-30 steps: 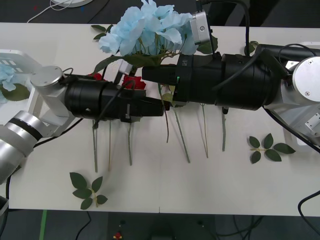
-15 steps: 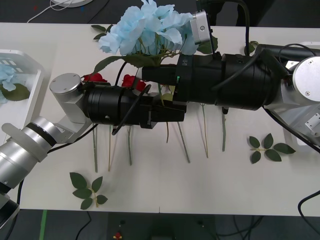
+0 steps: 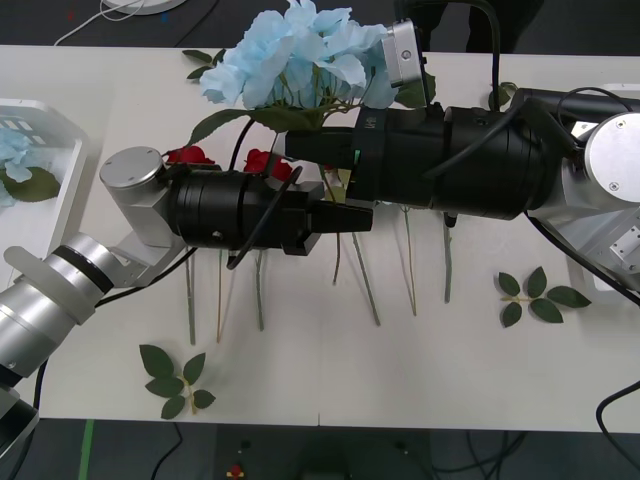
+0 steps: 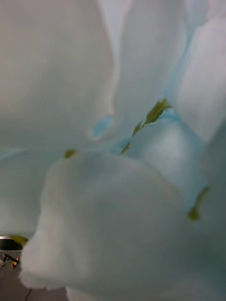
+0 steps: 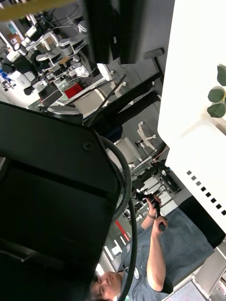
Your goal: Place the red flowers into the right box and the blue flowers into the left box. If a person shows an open palm, hand one flower to the person first, then continue sorting.
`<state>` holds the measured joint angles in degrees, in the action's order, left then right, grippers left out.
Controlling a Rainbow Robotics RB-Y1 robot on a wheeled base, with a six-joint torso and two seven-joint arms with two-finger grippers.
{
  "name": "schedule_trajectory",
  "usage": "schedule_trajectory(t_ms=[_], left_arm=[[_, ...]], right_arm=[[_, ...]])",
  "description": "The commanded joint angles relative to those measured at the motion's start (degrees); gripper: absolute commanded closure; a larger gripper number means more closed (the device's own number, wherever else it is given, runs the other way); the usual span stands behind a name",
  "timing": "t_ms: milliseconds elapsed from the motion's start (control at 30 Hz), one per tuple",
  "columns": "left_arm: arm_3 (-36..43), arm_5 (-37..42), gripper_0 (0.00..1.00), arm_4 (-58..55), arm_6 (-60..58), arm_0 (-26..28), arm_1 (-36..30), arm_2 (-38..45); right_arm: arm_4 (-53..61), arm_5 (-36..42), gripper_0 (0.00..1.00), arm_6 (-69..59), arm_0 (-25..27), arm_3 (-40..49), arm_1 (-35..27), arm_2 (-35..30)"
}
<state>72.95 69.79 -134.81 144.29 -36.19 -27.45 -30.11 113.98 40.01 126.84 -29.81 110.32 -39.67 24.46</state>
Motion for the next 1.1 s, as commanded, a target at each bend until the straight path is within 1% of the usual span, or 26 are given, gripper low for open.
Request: schedule_trajectory(t_ms=[33,167,200,233,267,833,1100], left_arm=[[1.6,-1.0,1.0,-1.3,4.2,-2.2,0.8,-0.8],[1.6,-1.1,1.0,-2.0,4.6,-2.2,0.8,-0.8],[1.6,-1.1,1.0,-2.3,4.8,-2.2,0.8,-0.8],[1.6,-1.1,1.0,-2.4,4.9,-2.2,0.7,-0.8],[1.6,-1.1,1.0,-2.6,4.9,-2.2,0.6,-0.8],[1.6,-0.9,1.0,-9.4,7.6,-2.3,-4.1,-0.8],[1.6,-0.4,1.0,-12.8,9.0,-2.2,-7.0,-0.7]], right_arm=[[1.3,-0.1,1.0,-0.7,-2.2,1.1,1.1,0.2],[1.4,-0.1,0.99,-0.6,-2.2,1.1,1.2,0.2],[1.4,-0.1,0.57,-0.8,-2.2,1.1,1.2,0.2],[1.4,-0.1,0.33,-0.8,-2.2,1.1,1.2,0.2],[1.4,-0.2,0.0,-0.8,-2.2,1.1,1.2,0.2],[1.4,-0.1,0.0,-1.2,-2.1,1.1,1.2,0.3],[1.4,0.0,0.0,-1.9,-2.1,1.1,-0.1,0.2]])
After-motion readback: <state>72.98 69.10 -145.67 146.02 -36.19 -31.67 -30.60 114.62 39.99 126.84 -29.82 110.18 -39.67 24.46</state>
